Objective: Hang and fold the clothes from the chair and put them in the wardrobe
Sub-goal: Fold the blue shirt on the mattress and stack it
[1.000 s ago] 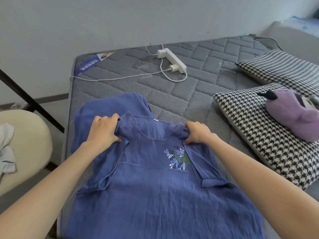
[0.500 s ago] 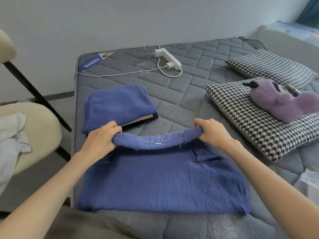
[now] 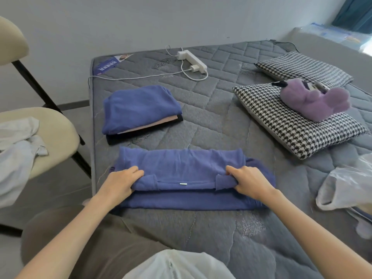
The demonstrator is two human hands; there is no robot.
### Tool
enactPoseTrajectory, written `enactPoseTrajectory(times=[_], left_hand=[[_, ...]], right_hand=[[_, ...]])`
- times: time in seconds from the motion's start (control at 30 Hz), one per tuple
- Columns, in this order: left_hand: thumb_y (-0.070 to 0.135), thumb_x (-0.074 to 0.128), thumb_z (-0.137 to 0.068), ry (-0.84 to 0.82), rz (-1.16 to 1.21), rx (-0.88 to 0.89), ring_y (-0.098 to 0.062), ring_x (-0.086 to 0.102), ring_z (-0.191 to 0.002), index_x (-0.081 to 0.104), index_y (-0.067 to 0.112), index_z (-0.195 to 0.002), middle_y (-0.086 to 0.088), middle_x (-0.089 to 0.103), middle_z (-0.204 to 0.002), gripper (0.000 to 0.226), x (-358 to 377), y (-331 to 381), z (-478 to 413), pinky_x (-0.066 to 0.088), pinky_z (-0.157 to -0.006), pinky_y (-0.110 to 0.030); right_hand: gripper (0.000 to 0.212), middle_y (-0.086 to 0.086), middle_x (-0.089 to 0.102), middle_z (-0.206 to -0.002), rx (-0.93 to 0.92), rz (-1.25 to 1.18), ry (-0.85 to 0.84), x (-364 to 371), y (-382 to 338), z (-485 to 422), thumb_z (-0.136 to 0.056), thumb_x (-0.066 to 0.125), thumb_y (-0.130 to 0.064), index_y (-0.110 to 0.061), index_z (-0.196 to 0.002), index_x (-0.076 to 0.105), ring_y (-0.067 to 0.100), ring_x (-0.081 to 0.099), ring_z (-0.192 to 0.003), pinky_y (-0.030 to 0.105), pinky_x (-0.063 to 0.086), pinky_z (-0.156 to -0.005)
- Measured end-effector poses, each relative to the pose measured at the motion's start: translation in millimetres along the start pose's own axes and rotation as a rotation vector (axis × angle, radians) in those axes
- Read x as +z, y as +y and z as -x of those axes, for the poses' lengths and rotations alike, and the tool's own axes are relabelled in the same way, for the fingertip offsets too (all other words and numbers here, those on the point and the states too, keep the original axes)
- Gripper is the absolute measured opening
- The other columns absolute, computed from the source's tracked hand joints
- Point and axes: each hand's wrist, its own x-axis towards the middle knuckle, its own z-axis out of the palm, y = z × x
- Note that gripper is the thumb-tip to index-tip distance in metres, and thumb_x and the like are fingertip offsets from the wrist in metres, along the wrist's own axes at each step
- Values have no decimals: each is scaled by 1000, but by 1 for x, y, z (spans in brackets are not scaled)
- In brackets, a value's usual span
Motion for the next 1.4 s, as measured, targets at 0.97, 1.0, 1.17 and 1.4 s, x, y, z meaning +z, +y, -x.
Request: enactPoseTrajectory(times=[0.97, 1.0, 1.17, 1.4], left_hand=[[40, 53, -94, -100, 570, -280, -6, 57, -84, 67, 35, -86, 10, 68, -96, 16, -6, 18, -2, 47, -85, -31], [34, 53, -95, -44, 551, -265, -8, 56, -87, 67, 33, -92, 7, 66, -100, 14, -6, 19, -7, 47, -86, -32], [30, 49, -97, 53, 456, -179, -17, 47, -120, 59, 29, -125, 7, 55, -126, 30, -2, 46, -35, 40, -96, -36], [41, 29, -102, -214, 321, -223, -24, -10, -148, 9, 40, -151, 7, -3, -161, 53, 18, 97, -62, -2, -114, -59]], right_hand=[[25, -15, 70, -79, 262, -559, -31, 2, -29, 3, -93, 53, -46, -30, -84, 70, 2, 63, -78, 35, 52, -77], [16, -15, 69, -84, 305, -522, 78, 4, -27, 0, -93, 55, -39, -30, -87, 68, 4, 62, -82, 36, 52, -75], [3, -3, 54, -96, 645, -652, 430, 17, -4, -15, -89, 54, -19, -16, -91, 54, 16, 51, -88, 37, 45, -76], [32, 2, 55, -83, 924, -817, 223, 24, 23, -33, -94, 46, -44, -14, -86, 47, 22, 51, -75, 32, 37, -64]])
